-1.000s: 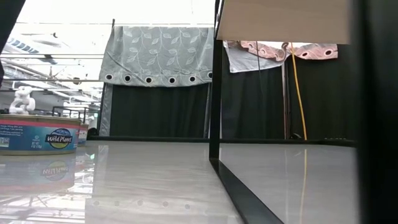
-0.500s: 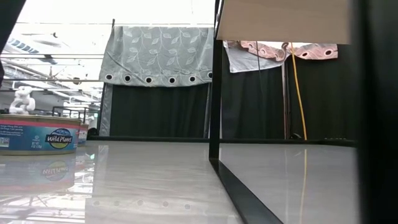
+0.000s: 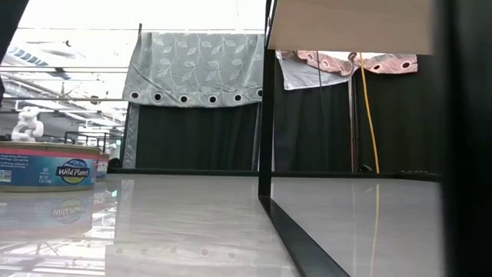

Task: Stack canned seafood by type on shelf
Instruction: Stack the blue and pink tuna can on top of the other blue and pink tuna can on the shelf

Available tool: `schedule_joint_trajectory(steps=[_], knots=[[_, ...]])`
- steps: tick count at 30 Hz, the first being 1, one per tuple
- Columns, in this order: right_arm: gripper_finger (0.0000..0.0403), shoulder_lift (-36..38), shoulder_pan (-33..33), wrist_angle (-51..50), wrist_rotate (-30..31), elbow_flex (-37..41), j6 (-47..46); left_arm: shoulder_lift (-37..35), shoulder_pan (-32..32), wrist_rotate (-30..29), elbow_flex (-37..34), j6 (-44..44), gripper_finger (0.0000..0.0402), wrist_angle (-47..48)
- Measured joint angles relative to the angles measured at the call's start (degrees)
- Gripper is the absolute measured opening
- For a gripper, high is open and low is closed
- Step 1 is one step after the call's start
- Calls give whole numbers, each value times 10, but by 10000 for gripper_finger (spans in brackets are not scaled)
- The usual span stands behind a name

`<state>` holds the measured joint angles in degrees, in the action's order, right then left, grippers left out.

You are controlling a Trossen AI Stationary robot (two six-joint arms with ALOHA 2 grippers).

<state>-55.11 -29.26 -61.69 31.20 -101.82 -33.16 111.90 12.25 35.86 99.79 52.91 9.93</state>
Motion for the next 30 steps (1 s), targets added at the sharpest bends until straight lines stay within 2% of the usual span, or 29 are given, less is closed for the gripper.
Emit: schedule_joint_trajectory(steps=[7,12,16,30], knots=[[340,0,0,0,0,0,-1,0,-1,-14,0,-20,352,0],[340,0,0,0,0,0,0,0,3,-14,20,-86,352,2],[340,0,0,0,3,0,7,-3,6,-48,32,-141,352,-2],[340,0,0,0,3,0,9,-4,6,-77,32,-166,352,71]])
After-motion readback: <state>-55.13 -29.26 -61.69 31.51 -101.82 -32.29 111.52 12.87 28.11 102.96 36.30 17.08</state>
